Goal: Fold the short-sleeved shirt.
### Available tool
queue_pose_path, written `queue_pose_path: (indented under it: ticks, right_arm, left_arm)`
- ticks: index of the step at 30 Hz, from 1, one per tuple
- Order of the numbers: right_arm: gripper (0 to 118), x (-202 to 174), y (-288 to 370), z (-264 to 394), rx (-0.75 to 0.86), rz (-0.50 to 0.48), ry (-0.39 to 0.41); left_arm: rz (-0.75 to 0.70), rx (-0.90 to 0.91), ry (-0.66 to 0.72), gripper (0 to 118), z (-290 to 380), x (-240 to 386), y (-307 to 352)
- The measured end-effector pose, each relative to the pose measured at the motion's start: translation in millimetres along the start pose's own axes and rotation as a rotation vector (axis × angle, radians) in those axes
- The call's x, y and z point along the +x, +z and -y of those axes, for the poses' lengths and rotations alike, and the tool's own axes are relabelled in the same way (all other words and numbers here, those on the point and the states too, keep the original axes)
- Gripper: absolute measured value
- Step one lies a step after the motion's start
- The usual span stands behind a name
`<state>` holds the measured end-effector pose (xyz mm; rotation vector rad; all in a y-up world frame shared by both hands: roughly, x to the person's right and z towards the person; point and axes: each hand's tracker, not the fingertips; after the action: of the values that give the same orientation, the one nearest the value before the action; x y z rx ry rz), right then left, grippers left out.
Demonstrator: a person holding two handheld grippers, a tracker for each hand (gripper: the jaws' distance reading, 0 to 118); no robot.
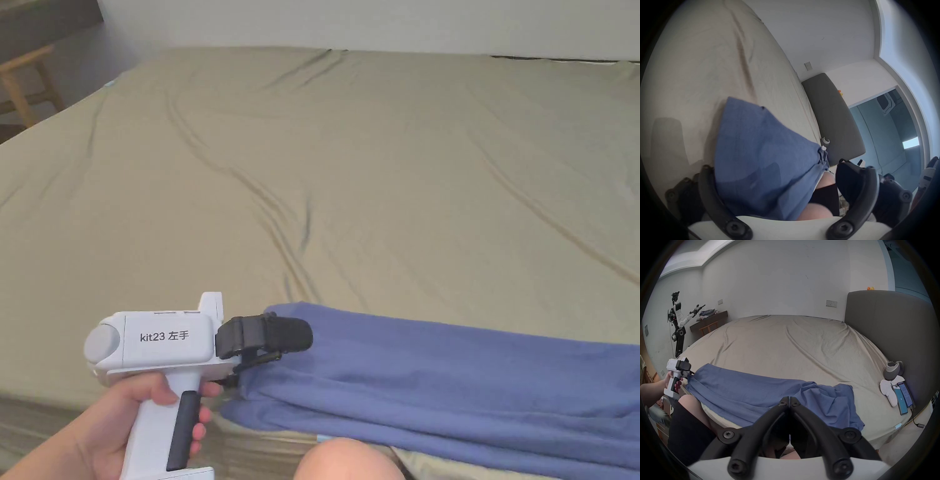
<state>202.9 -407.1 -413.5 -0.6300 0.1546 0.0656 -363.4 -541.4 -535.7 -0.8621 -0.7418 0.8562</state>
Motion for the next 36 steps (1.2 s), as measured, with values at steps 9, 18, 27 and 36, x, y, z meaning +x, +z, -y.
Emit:
queue_pose_path:
  ticks: [9, 18, 27, 36]
  right_arm:
    - [0, -1, 1, 0, -0.004, -0.026, 0.007]
    - [0, 4, 10, 0, 0.025, -0.052, 0.017]
    - [0, 10, 10, -1, 0.052, -0.1, 0.027]
    - [0, 12, 17, -5, 0.089, -0.182, -0.006]
  left_arm:
    - [-0.191, -0.06, -0.038, 7, -9, 9, -17]
    - [-0.345, -0.042, -0.088, 6, -48, 49, 50]
    - [-0.722, -0.097, -0.029, 6, -88, 86, 84]
    - [-0.771, -0.263, -0.239, 6, -54, 200, -74]
